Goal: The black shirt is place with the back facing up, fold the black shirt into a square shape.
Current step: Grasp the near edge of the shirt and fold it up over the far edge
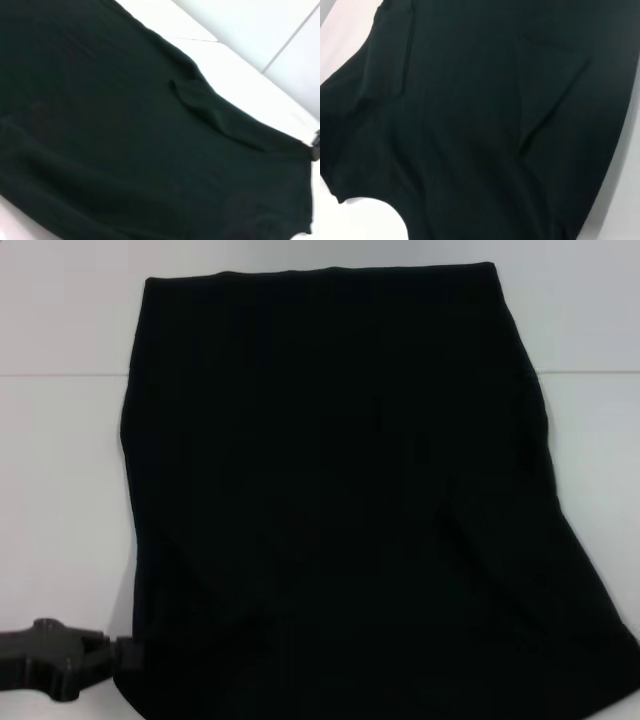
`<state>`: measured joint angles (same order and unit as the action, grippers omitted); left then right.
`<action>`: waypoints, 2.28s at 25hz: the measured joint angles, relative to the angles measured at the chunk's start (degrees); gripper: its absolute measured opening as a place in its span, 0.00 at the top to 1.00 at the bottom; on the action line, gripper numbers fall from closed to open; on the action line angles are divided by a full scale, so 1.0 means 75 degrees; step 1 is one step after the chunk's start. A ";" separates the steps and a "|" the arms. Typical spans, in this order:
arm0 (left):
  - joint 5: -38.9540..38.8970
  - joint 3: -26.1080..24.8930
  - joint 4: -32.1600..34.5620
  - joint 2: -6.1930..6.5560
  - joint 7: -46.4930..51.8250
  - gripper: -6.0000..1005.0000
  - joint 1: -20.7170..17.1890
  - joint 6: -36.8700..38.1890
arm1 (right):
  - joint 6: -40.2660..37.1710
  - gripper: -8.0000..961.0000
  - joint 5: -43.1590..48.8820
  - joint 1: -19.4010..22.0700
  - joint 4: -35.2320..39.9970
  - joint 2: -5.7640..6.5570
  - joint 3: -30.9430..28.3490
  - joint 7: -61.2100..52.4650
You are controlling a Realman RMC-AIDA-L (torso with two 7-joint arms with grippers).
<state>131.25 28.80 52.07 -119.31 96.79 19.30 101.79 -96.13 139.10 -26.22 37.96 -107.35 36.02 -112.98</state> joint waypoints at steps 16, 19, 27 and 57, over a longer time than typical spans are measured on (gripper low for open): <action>0.0222 0.0009 -0.0241 -0.0022 -0.0030 0.97 -0.0498 0.1397 | -0.1174 0.95 0.0380 0.1027 0.0699 0.0149 -0.0961 0.0846; 0.0138 -0.0028 -0.0246 -0.0027 -0.0001 0.97 -0.0280 0.1310 | -0.1169 0.95 0.0360 0.0794 0.0633 0.0105 -0.1217 0.1051; 0.0131 -0.0351 -0.1628 0.0765 0.0349 0.97 0.1591 0.0058 | -0.0255 0.95 0.0339 -0.0423 0.0508 -0.0081 -0.2234 0.0846; 0.0146 -0.0020 -0.3095 0.1125 0.1112 0.95 0.4163 -0.7285 | 0.7033 0.95 0.0008 -0.3886 -0.2009 -0.0291 -0.1779 0.0265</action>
<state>132.35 28.65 28.86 -110.88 105.13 50.52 47.15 -43.39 139.16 -55.37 22.89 -109.54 22.68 -111.00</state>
